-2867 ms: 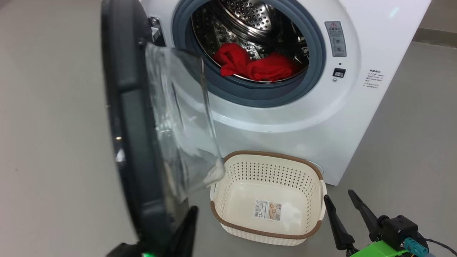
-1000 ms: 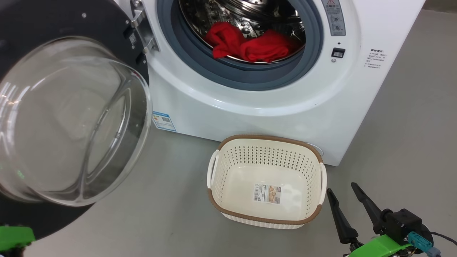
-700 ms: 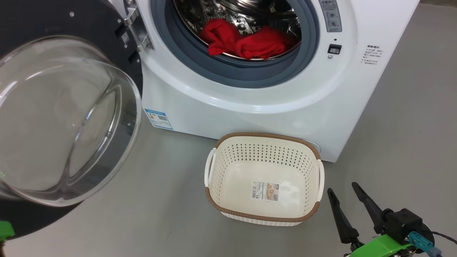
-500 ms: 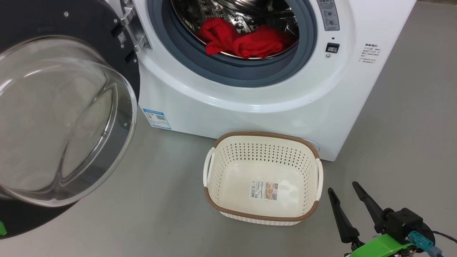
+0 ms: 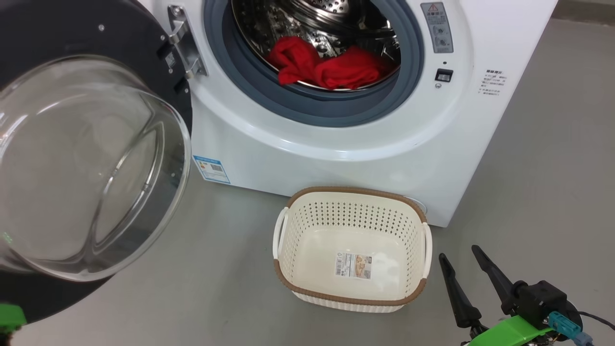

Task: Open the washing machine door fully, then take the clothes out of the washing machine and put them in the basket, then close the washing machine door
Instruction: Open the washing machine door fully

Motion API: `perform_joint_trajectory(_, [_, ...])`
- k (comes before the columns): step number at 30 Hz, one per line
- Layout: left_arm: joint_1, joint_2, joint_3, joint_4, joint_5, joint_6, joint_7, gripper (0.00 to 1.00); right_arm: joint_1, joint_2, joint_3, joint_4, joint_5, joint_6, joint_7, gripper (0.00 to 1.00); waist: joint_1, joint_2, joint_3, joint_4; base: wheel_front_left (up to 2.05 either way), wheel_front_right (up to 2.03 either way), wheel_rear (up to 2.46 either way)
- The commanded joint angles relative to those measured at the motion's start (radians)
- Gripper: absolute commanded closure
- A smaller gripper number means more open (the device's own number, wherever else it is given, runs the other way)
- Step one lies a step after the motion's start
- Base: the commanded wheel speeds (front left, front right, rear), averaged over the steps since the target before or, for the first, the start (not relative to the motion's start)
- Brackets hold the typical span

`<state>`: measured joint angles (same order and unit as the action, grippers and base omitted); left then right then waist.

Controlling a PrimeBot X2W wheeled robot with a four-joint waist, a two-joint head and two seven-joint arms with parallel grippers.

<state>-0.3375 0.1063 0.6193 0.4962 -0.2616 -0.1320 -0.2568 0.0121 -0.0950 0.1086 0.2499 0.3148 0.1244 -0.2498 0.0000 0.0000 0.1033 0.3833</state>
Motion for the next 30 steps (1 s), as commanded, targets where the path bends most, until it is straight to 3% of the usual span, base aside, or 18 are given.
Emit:
perform_joint_trajectory(1, [0.016,0.035,0.012,-0.035,-0.005,0.001,-0.005,1.0,-0.03,-0.006,0.022,-0.022,0.003,0.006,-0.012,0.0,0.0,0.0,-0.008,0.001,0.0,0.0,0.0])
perform_joint_trajectory(9, [0.115,-0.003,-0.054,-0.118,-0.014,0.001,-0.005,0.93,-0.021,0.004,0.021,-0.022,0.006,0.006,-0.012,0.0,0.0,0.0,-0.035,-0.004,0.0,0.0,0.0])
perform_joint_trajectory(22, [0.275,-0.039,-0.256,-0.254,-0.045,0.001,-0.005,0.55,-0.017,0.008,0.004,-0.033,0.009,0.006,-0.012,0.0,0.0,0.0,-0.047,-0.056,0.0,0.0,0.0])
perform_joint_trajectory(24, [0.287,-0.04,-0.294,-0.27,-0.052,0.001,-0.005,0.24,-0.018,0.008,-0.004,-0.036,0.008,0.006,-0.012,0.0,0.0,0.0,-0.046,-0.069,0.0,0.0,0.0])
perform_joint_trajectory(25, [0.287,-0.04,-0.294,-0.27,-0.052,0.001,-0.005,0.24,-0.018,0.008,-0.004,-0.036,0.008,0.006,-0.012,0.0,0.0,0.0,-0.046,-0.069,0.0,0.0,0.0])
perform_joint_trajectory(27, [0.296,-0.037,-0.324,-0.285,-0.059,0.001,-0.005,0.0,-0.019,0.007,-0.012,-0.039,0.006,0.006,-0.012,0.0,0.0,0.0,-0.043,-0.084,0.0,0.0,0.0])
perform_joint_trajectory(30, [0.304,-0.025,-0.378,-0.304,-0.065,0.001,-0.005,0.0,-0.022,0.004,-0.021,-0.042,0.005,0.006,-0.012,0.0,0.0,0.0,-0.036,-0.108,0.0,0.0,0.0])
